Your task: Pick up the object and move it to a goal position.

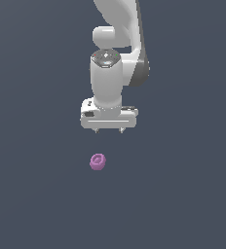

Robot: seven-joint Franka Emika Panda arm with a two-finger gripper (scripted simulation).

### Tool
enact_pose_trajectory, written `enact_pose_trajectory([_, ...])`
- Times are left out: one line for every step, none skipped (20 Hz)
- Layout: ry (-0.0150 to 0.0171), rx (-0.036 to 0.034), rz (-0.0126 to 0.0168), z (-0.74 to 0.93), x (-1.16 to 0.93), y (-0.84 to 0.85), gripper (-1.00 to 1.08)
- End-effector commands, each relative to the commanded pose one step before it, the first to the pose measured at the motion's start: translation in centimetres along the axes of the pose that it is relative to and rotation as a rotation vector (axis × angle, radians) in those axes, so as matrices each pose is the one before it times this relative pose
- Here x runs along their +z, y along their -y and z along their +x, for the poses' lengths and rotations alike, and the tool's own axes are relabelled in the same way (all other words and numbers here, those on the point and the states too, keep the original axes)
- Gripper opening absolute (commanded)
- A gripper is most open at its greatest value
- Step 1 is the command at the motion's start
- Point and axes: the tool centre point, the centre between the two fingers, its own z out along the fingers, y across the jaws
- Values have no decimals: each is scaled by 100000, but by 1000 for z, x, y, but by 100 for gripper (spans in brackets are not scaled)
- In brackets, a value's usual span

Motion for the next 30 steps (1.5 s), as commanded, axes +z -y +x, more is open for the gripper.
enact_pose_trajectory([0, 0, 0, 0, 0, -1, 100])
enact_pose_trajectory([4, -119, 13, -1, -17, 41, 100])
enact_pose_trajectory([15, -369, 47, -3, -47, 130, 100])
enact_pose_trajectory([23, -597, 74, -6, -77, 206, 100])
enact_pose_trajectory([30, -819, 99, -10, -105, 277, 100])
enact_pose_trajectory([35, -1033, 119, -15, -131, 341, 100])
enact_pose_trajectory([35, -1203, 128, -21, -149, 382, 100])
enact_pose_trajectory([24, -1042, 99, -23, -127, 312, 100])
enact_pose_trajectory([12, -788, 63, -22, -94, 219, 100])
enact_pose_trajectory([3, -543, 34, -20, -63, 136, 100])
enact_pose_trajectory([-3, -316, 12, -16, -34, 68, 100])
enact_pose_trajectory([-5, -97, -4, -9, -9, 10, 100])
enact_pose_trajectory([-2, 97, -9, 2, 13, -28, 100])
enact_pose_trajectory([4, 293, -8, 15, 31, -61, 100])
enact_pose_trajectory([15, 447, 5, 35, 45, -62, 100])
enact_pose_trajectory([28, 605, 21, 55, 58, -63, 100])
enact_pose_trajectory([41, 758, 34, 75, 72, -63, 100])
enact_pose_trajectory([52, 921, 44, 93, 87, -71, 100])
enact_pose_trajectory([61, 1091, 49, 110, 104, -85, 100])
enact_pose_trajectory([68, 1267, 50, 126, 122, -105, 100])
enact_pose_trajectory([76, 1437, 50, 142, 139, -123, 100])
enact_pose_trajectory([84, 1603, 50, 159, 157, -137, 100])
enact_pose_trajectory([93, 1757, 51, 176, 173, -147, 100])
enact_pose_trajectory([103, 1919, 51, 194, 190, -156, 100])
enact_pose_trajectory([111, 2078, 49, 212, 207, -165, 100])
enact_pose_trajectory([119, 2245, 44, 231, 226, -177, 100])
enact_pose_trajectory([127, 2408, 38, 250, 245, -186, 100])
enact_pose_trajectory([134, 2572, 30, 269, 264, -193, 100])
enact_pose_trajectory([141, 2736, 20, 289, 284, -201, 100])
enact_pose_trajectory([146, 2898, 8, 309, 304, -206, 100])
